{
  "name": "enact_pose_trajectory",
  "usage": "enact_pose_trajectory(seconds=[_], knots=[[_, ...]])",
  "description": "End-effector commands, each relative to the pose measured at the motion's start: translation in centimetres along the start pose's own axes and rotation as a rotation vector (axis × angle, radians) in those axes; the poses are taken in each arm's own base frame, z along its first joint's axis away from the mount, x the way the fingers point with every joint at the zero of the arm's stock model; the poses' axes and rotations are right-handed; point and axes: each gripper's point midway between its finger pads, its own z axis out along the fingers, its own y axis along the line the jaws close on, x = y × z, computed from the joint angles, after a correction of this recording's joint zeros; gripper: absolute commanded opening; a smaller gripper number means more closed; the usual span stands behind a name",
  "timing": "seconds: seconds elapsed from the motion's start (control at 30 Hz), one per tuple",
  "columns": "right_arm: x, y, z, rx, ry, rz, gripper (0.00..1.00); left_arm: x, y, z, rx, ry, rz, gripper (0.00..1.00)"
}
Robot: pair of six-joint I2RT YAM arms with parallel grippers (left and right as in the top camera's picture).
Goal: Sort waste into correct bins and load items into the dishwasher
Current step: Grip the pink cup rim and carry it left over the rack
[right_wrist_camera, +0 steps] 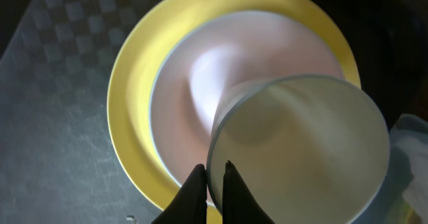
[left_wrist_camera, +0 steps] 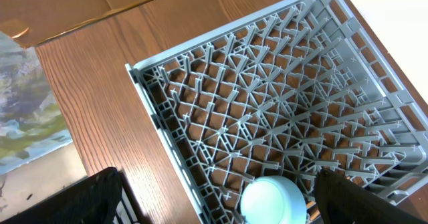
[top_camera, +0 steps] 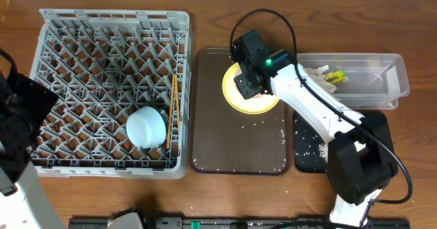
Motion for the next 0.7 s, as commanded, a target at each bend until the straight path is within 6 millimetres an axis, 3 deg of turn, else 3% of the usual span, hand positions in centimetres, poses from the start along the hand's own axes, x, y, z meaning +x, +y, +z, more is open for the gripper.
enact_pose_trajectory(seconds=[0.0, 0.1, 0.27, 0.43, 0.53, 0.67], knots=[[1.2, 0.3, 1.1, -0.004, 0.043, -0.016, 0.09, 0.8, 0.8, -0.2, -0.029, 0.031, -0.004, 0.93], [1.5, 0.4, 1.4, -0.003, 0.051, -0.02, 0.09, 0.8, 0.8, -0.2, -0.029, 0.031, -0.004, 0.93], [0.7, 0.4, 1.3, 0.0, 0.018, -0.018, 0.01, 0.8, 0.8, -0.2, -0.029, 0.031, -0.004, 0.93], [-0.2, 0.0, 0.2, 0.005, -0.011, -0.01, 0.01, 0.8, 0.8, -0.2, -0.029, 0.031, -0.004, 0.93], [-2.0, -0.3, -2.8, 0.003, -0.078, 0.0, 0.01, 0.8, 0.8, -0.2, -0.029, 0.031, -0.004, 0.93], [-4.9, 0.5, -9.4, -0.056, -0.201, -0.001, 0.01, 0.8, 0.8, -0.2, -0.029, 0.031, -0.004, 0.93]])
